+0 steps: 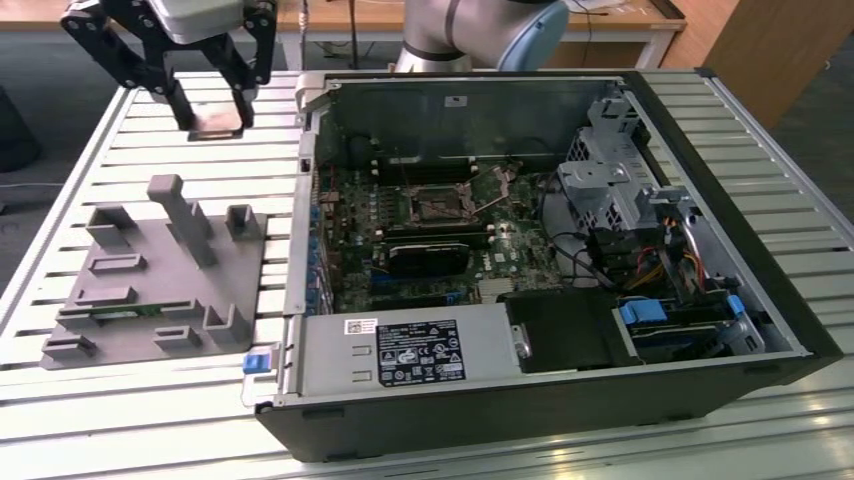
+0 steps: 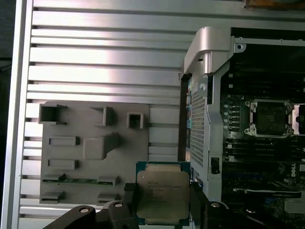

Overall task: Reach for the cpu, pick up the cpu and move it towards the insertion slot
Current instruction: 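Pick up the cpu and move it towards the insertion slot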

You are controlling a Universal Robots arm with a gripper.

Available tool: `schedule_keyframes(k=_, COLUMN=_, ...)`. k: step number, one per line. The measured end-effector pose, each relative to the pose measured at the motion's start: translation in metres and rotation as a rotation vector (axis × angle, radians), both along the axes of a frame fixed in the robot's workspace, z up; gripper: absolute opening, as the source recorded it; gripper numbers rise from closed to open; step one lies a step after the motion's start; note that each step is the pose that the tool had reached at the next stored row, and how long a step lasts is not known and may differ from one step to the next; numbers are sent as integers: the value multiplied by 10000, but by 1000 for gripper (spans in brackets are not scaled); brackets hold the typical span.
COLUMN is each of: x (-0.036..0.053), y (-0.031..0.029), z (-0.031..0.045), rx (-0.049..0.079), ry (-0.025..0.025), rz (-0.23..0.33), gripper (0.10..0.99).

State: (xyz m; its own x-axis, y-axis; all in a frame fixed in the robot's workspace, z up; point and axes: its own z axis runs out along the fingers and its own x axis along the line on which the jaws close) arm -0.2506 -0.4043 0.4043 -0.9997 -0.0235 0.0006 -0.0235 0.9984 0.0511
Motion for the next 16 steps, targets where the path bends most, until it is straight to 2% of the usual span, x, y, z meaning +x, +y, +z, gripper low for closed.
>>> schedule_keyframes(k=5, x=156, y=0, z=0, rx=1, ry=0, rz=-1, gripper=533)
schedule_keyframes(k=6, x=215, y=1, z=0, rx=0, ry=0, rz=0, gripper=533)
schedule_keyframes(k=16, x=493, y=2, z=-1, rx=1, ry=-1, rz=-1, gripper=533)
